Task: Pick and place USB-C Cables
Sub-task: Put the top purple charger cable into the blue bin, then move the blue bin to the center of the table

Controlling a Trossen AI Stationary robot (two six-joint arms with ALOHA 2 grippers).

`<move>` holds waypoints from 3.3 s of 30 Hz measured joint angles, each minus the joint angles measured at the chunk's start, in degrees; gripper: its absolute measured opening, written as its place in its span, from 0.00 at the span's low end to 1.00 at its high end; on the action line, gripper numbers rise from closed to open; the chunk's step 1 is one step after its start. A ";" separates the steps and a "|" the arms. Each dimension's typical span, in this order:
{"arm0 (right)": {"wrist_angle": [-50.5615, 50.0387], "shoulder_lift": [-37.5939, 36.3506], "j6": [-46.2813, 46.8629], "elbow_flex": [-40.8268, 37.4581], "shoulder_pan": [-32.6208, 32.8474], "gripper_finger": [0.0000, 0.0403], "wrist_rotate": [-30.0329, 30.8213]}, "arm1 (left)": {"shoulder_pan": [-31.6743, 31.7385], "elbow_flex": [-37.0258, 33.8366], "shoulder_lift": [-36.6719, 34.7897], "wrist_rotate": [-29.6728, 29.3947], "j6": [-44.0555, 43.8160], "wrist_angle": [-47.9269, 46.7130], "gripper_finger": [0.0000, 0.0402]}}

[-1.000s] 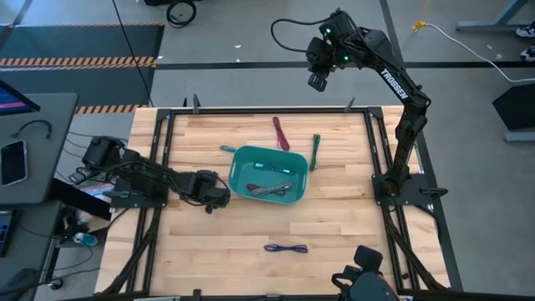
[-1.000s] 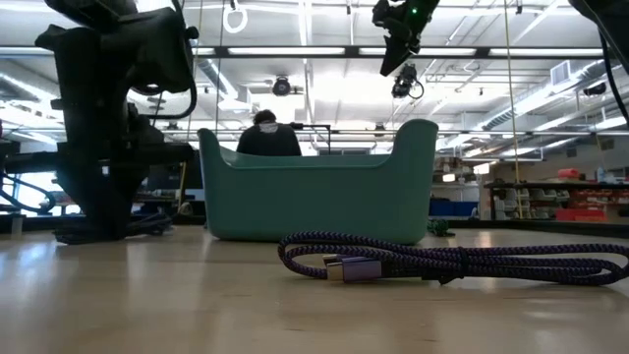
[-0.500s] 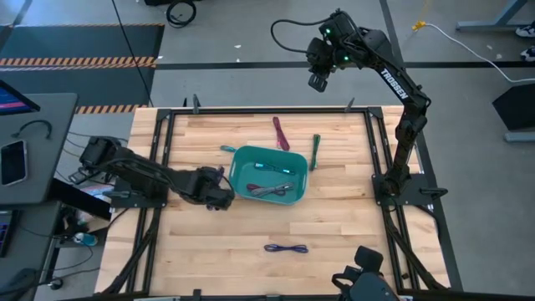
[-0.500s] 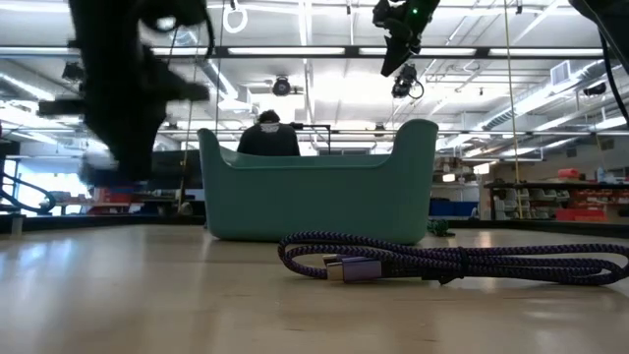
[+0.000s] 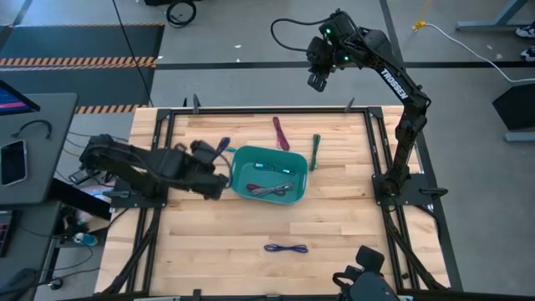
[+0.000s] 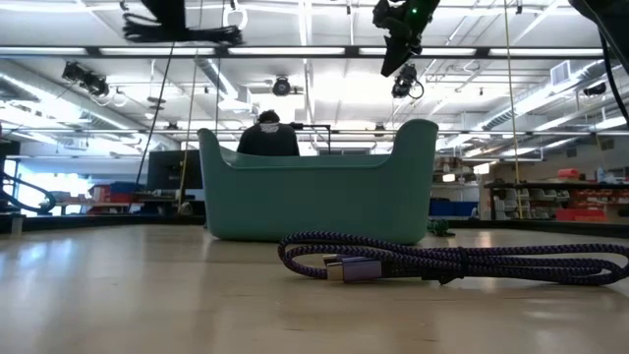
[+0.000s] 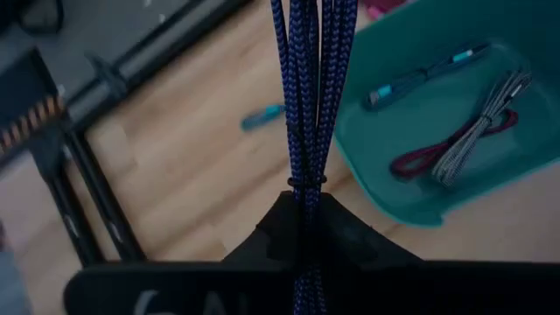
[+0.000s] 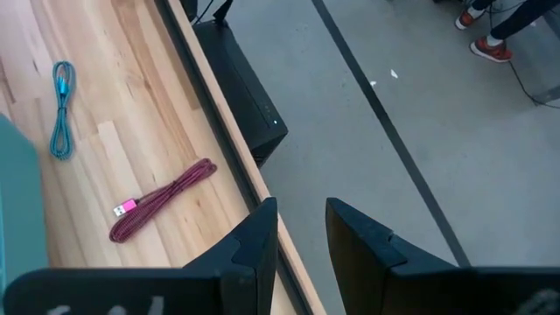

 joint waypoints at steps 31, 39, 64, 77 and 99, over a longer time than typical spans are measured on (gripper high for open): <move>-8.32 0.00 5.99 0.02 -15.96 0.26 0.30 | 25.57 4.17 22.00 33.55 77.27 37.95 0.06; -8.36 0.00 5.99 0.02 -16.17 0.26 -0.04 | 22.98 4.16 28.40 37.56 82.01 37.11 0.06; -8.30 0.00 5.99 0.02 -16.11 0.26 -2.05 | 24.84 4.13 37.59 37.60 83.07 42.55 0.06; -8.30 0.00 5.98 0.02 -16.11 0.26 -2.84 | 24.20 4.15 37.58 37.52 81.64 42.59 0.06; -8.32 -0.02 5.95 0.02 -16.11 0.26 -3.06 | 24.20 11.39 37.48 37.25 66.97 37.21 0.35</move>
